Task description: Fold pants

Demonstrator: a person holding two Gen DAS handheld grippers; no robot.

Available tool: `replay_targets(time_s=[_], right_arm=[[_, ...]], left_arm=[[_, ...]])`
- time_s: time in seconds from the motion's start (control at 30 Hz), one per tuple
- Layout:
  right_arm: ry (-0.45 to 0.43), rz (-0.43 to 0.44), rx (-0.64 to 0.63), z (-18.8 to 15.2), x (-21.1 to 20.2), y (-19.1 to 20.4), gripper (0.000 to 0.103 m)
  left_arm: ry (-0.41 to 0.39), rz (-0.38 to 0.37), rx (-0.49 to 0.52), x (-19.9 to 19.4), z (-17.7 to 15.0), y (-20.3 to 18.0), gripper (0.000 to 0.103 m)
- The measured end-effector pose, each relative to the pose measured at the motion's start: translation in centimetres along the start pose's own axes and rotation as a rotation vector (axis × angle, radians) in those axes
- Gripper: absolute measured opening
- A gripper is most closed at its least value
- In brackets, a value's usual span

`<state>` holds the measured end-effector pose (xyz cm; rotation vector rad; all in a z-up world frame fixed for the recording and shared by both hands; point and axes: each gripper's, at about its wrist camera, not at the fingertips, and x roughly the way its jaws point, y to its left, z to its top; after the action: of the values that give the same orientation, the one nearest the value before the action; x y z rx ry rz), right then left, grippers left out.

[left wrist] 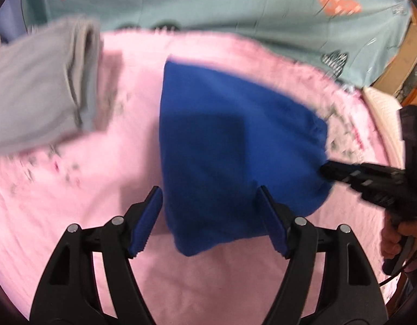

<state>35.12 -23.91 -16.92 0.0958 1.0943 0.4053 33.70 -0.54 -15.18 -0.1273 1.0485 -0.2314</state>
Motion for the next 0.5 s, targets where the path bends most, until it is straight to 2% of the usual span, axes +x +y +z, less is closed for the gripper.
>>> replay_targets(time_s=[0.03, 0.07, 0.1, 0.17, 0.33, 0.4, 0.5], right_arm=[[0.001, 0.014, 0.023, -0.1, 0.0, -0.5, 0.025], [0.007, 0.012, 0.040, -0.1, 0.0, -0.8, 0.032], [0.013, -0.003, 0.037, -0.3, 0.1, -0.8, 0.040], [0.032, -0.046, 0.010, -0.5, 0.6, -0.6, 0.045], [0.007, -0.047, 0.034, 0.3, -1.5, 0.3, 0.045], [-0.047, -0.044, 0.045, 1.1, -3.3, 0.3, 0.045], [-0.123, 0.017, 0.016, 3.2, -5.0, 1.9, 0.045]], left_arm=[[0.013, 0.002, -0.006, 0.5, -0.3, 0.1, 0.074], [0.025, 0.003, -0.018, 1.1, -0.7, 0.5, 0.074], [0.030, 0.000, -0.024, 1.3, -0.9, 0.6, 0.074], [0.037, 0.000, -0.023, 1.4, -1.2, 0.8, 0.074], [-0.046, 0.028, -0.007, -2.1, -0.8, 1.6, 0.073], [-0.082, 0.023, -0.028, -3.6, -0.6, 2.1, 0.073], [-0.120, 0.000, -0.043, -4.4, -0.2, 2.0, 0.073]])
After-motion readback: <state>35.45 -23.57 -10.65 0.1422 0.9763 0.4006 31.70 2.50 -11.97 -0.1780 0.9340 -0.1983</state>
